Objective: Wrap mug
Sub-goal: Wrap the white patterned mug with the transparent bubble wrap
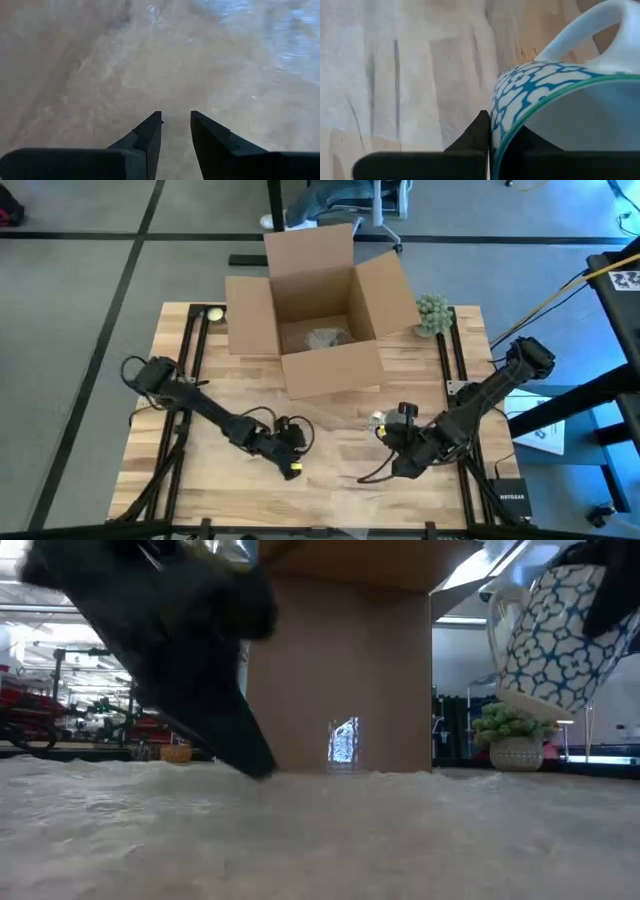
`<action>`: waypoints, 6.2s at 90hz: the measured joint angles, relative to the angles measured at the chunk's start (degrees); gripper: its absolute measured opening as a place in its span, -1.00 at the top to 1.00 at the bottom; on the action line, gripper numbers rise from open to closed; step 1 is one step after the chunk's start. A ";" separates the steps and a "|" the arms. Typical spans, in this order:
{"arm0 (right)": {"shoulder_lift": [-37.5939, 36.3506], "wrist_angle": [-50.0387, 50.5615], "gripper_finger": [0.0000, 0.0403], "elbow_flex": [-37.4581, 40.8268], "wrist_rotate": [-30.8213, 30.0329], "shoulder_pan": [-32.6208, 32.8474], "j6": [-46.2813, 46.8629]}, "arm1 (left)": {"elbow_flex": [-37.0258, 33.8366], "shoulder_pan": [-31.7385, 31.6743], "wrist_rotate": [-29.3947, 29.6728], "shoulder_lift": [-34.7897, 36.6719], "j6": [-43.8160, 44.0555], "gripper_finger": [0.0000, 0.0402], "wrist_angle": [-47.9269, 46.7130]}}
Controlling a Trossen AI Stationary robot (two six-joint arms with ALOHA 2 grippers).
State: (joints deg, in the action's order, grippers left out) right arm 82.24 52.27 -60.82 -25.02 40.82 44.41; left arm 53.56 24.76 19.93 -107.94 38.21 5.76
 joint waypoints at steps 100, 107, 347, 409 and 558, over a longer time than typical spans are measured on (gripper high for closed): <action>2.63 -24.30 0.97 -2.80 1.45 -0.84 -10.17 | 17.28 11.65 10.11 13.52 10.52 0.56 -48.98; 4.71 -25.69 0.97 -2.81 3.32 -2.16 -10.36 | 15.58 12.88 11.00 13.64 15.49 0.56 -51.90; 18.95 -39.32 0.09 -2.78 14.33 -14.75 -25.64 | -4.41 19.16 10.53 11.02 30.36 0.56 -13.66; 17.84 -32.73 0.09 -6.80 19.21 -16.85 -25.43 | -4.39 19.18 10.53 11.06 30.38 0.56 -13.65; 6.35 -17.24 0.09 18.18 9.75 16.22 22.84 | -4.39 19.70 9.48 11.06 30.41 0.56 -13.64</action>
State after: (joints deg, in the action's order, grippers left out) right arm 88.59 35.03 -42.63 -15.27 57.04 67.25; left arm 49.17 44.47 29.41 -96.88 68.62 -7.88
